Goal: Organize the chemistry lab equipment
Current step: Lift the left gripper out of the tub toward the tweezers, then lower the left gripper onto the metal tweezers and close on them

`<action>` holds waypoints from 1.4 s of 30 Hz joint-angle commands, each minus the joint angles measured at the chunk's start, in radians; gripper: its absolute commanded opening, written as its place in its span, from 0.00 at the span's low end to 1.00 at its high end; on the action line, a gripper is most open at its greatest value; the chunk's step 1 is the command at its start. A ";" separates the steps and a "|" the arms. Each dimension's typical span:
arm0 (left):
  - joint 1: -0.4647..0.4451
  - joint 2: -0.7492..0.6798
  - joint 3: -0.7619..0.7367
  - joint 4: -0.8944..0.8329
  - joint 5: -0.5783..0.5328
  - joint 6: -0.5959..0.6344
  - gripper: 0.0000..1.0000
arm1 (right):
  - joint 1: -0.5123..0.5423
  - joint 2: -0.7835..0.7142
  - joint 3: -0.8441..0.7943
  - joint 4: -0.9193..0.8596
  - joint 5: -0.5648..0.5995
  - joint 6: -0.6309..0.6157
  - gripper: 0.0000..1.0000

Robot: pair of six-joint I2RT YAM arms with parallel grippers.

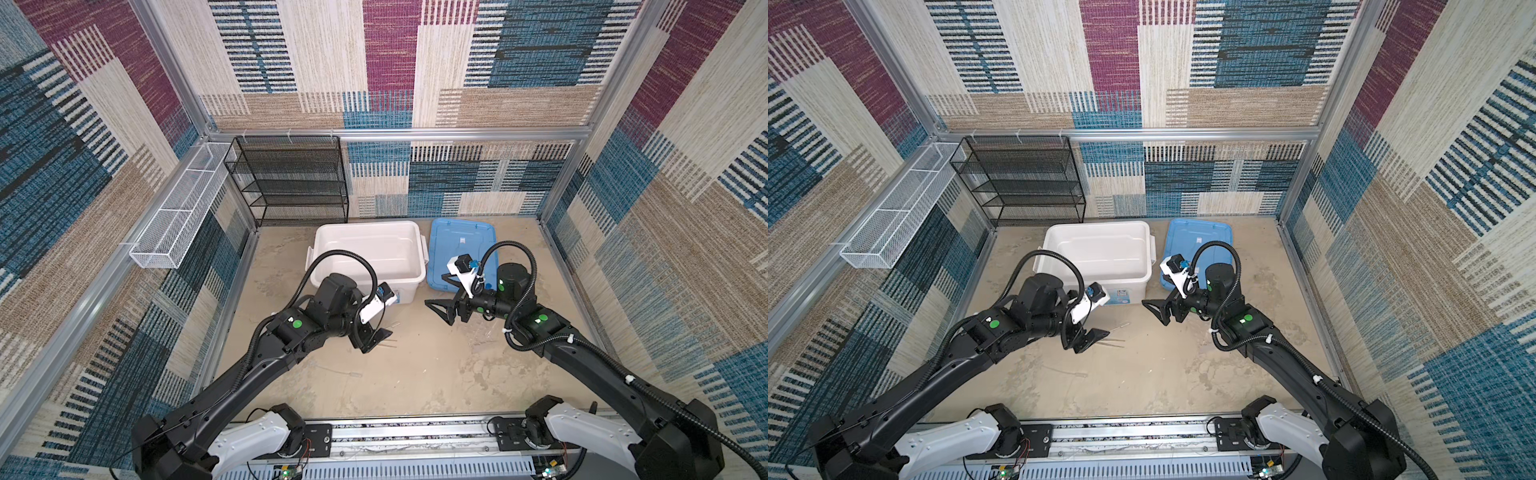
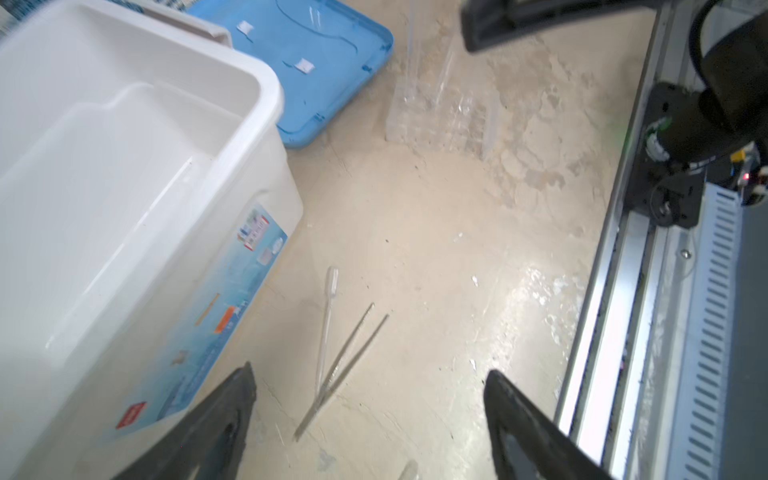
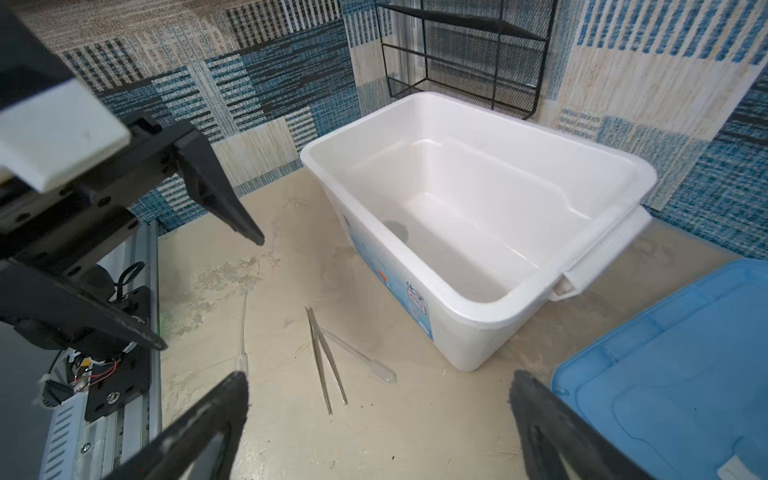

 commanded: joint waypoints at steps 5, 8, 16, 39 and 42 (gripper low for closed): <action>-0.003 0.041 -0.057 -0.051 -0.068 0.281 0.85 | 0.036 0.018 -0.056 0.168 -0.032 0.051 0.97; -0.004 0.149 -0.014 -0.129 -0.104 0.349 0.82 | 0.042 0.021 -0.087 0.225 -0.034 0.083 0.97; -0.005 0.221 -0.067 -0.089 -0.126 0.404 0.76 | 0.063 0.033 -0.125 0.209 0.007 0.060 0.96; -0.004 0.599 0.041 0.021 -0.108 0.557 0.50 | 0.063 -0.038 -0.251 0.307 0.075 0.102 0.97; -0.004 0.631 0.050 0.011 -0.105 0.563 0.46 | 0.064 -0.062 -0.265 0.306 0.087 0.098 0.97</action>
